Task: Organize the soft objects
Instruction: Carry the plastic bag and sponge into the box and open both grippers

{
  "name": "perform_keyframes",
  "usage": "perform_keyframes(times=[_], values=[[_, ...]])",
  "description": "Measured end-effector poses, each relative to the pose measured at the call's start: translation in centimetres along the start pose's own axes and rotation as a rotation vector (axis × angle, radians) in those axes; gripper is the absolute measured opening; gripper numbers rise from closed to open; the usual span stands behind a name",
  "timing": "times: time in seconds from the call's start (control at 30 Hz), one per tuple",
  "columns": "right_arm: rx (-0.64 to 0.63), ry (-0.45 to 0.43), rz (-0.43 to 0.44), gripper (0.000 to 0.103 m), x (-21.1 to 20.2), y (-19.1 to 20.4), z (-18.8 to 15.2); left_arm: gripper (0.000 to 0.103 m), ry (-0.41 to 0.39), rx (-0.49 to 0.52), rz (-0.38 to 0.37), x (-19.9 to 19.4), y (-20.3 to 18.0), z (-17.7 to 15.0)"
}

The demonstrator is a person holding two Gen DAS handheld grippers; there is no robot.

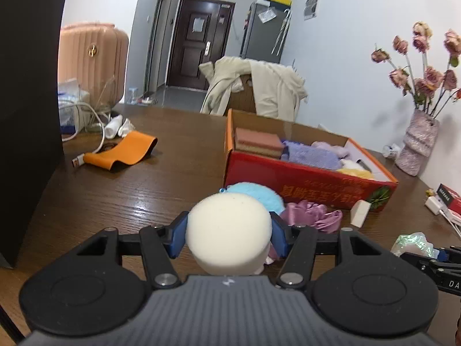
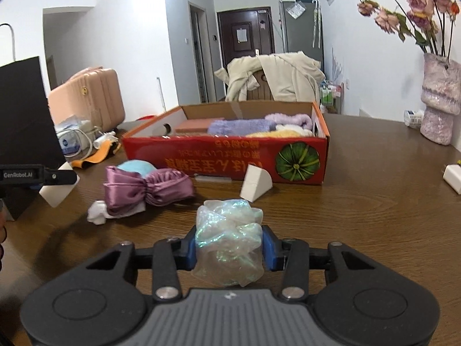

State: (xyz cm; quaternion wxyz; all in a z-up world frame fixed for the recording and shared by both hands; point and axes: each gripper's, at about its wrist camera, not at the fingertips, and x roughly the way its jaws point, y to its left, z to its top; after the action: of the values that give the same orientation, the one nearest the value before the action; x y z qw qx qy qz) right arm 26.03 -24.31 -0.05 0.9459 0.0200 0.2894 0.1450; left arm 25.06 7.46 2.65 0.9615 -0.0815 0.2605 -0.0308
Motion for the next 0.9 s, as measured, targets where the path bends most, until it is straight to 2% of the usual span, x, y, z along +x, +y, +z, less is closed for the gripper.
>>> perform_keyframes(times=[0.27, 0.43, 0.5, 0.6, 0.7, 0.77, 0.83, 0.9], values=[[-0.022, -0.047, 0.02, 0.042, -3.1, 1.2, 0.1, 0.059, -0.064, 0.044, -0.01, -2.0, -1.1, 1.0], [-0.034, -0.082, 0.057, 0.042, -3.3, 0.9, 2.4, 0.059, -0.13, 0.14, -0.042, -0.7, -2.6, 4.6], [-0.061, -0.108, 0.07, 0.042, -2.9, 1.0, 4.0, 0.059, -0.146, 0.179, -0.078, 0.8, -3.3, 6.8], [-0.102, -0.136, 0.079, 0.042, -1.3, 1.0, 7.1, 0.059, -0.112, 0.226, -0.14, 4.4, -4.4, 10.1], [-0.13, -0.139, 0.112, 0.042, 1.6, 1.0, 10.3, 0.059, -0.074, 0.307, -0.119, 9.5, -5.7, 12.7], [-0.132, -0.114, 0.156, 0.042, 4.6, 0.7, 12.3, 0.059, -0.024, 0.337, -0.118, 13.1, -6.3, 13.8], [-0.119, -0.059, 0.165, 0.042, 8.1, 0.4, 13.8, 0.059, 0.031, 0.349, -0.089, 16.8, -6.7, 14.2], [-0.11, -0.021, 0.166, 0.042, 11.2, 0.2, 14.8, 0.059, 0.116, 0.337, -0.104, 20.3, -6.7, 14.3]])
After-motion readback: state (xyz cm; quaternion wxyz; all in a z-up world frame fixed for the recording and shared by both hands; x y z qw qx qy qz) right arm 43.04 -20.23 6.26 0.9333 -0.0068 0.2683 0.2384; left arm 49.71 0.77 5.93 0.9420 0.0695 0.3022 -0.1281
